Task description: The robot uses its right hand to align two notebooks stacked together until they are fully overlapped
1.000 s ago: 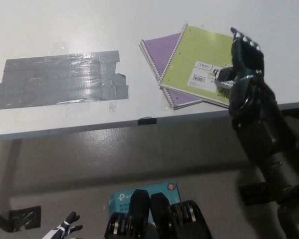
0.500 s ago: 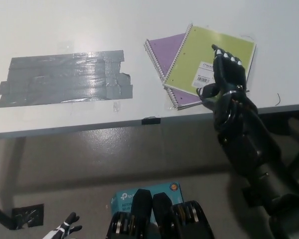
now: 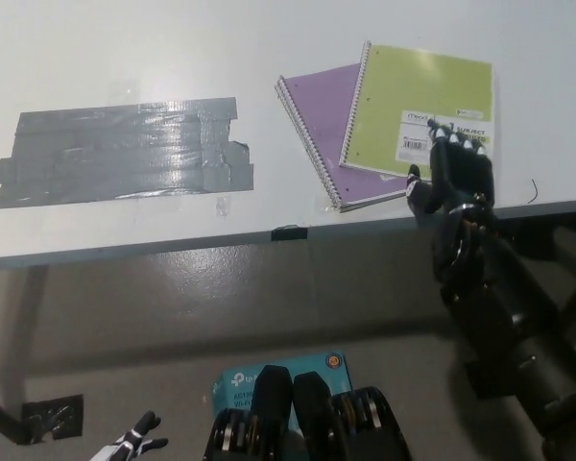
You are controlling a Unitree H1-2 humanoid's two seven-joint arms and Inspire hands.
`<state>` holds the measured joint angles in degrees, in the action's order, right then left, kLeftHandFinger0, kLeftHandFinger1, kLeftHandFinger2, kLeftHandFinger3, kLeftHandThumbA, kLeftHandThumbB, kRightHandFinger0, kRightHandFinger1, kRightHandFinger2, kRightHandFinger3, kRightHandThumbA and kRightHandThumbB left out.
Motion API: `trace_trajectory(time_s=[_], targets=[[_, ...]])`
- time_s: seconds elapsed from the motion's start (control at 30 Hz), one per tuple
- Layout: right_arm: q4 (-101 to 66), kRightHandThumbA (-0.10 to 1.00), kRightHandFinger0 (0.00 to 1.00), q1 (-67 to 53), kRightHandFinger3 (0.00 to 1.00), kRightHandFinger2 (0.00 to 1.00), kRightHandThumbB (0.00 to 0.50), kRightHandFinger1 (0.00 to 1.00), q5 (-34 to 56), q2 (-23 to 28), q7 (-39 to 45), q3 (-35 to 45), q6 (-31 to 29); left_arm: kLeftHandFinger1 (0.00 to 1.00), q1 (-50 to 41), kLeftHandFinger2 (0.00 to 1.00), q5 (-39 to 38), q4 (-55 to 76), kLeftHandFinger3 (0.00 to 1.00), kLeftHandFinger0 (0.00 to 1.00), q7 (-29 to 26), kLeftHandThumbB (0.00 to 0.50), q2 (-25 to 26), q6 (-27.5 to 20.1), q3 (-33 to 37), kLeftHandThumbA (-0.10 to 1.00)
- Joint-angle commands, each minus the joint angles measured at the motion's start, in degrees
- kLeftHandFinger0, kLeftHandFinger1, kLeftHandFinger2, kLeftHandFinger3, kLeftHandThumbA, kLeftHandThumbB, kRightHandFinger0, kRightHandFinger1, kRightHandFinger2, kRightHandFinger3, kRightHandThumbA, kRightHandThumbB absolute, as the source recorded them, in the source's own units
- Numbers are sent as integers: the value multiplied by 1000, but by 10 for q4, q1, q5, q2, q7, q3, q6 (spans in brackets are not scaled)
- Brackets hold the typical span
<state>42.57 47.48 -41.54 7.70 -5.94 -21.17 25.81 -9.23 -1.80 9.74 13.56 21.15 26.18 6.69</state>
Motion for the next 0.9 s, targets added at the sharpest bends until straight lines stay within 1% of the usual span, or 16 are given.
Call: trace_trajectory(time_s=[0.0,0.1,0.13,0.17,0.23,0.3,0.33,0.37,0.43,0.47,0.5,0.6,0.7,0.77,0.8,0.87], targets=[[-9,861,1000,11,1000,1000,155,1000,-3,14,29,-30,-40,799,0,912,5,18,1000,770,8,499,12,7,-2,1000],[-10,924,1000,10,1000,1000,179,1000,-5,20,40,-54,-56,809,2,912,5,19,1000,791,8,500,12,7,-3,1000],[-10,940,1000,11,1000,1000,177,1000,-5,22,41,-58,-55,808,3,909,5,19,1000,791,7,500,11,7,-3,1000],[-15,954,1000,7,1000,1000,179,1000,-2,24,51,-62,-57,776,3,907,1,17,1000,724,6,500,8,7,-6,1000],[-16,949,1000,4,1000,1000,171,1000,3,27,58,-66,-55,775,2,904,0,17,1000,717,6,500,7,7,-7,1000],[-10,951,1000,-4,1000,1000,160,1000,0,38,65,-72,-48,799,0,886,-4,18,1000,779,10,500,7,7,-9,1000],[-9,953,1000,-3,1000,1000,161,1000,0,38,65,-73,-48,799,0,885,-5,18,1000,781,10,500,8,7,-10,1000],[-5,1000,1000,-8,1000,1000,152,1000,5,44,80,-72,-36,808,-1,910,-1,21,1000,803,9,500,9,7,-8,1000],[0,1000,1000,-12,1000,1000,146,1000,7,51,90,-73,-30,800,-1,913,-1,20,1000,798,8,500,9,7,-9,1000],[0,1000,1000,-16,1000,1000,158,1000,4,55,94,-77,-27,773,-1,913,-3,19,1000,755,9,500,9,7,-9,1000],[-4,1000,1000,-21,1000,1000,165,1000,4,61,101,-79,-28,770,-1,913,-6,19,1000,740,11,500,9,7,-10,1000],[-1,1000,1000,-25,1000,1000,170,1000,-9,71,110,-100,-32,772,-2,899,-6,20,1000,763,13,500,11,7,-11,1000],[-15,1000,1000,-36,1000,1000,215,1000,-68,92,138,-185,-62,780,-5,887,-7,21,1000,718,15,500,12,7,-12,1000],[-23,1000,1000,-42,1000,1000,219,1000,-55,92,143,-192,-60,777,-5,889,-8,20,1000,716,16,500,12,7,-12,1000],[-18,1000,1000,-47,1000,1000,274,1000,-67,87,126,-208,-70,777,-6,890,-10,19,1000,715,16,500,10,7,-14,1000],[-24,1000,1000,-56,1000,1000,283,1000,-57,80,130,-212,-72,787,-9,893,-10,20,1000,757,16,491,11,7,-14,1000]])
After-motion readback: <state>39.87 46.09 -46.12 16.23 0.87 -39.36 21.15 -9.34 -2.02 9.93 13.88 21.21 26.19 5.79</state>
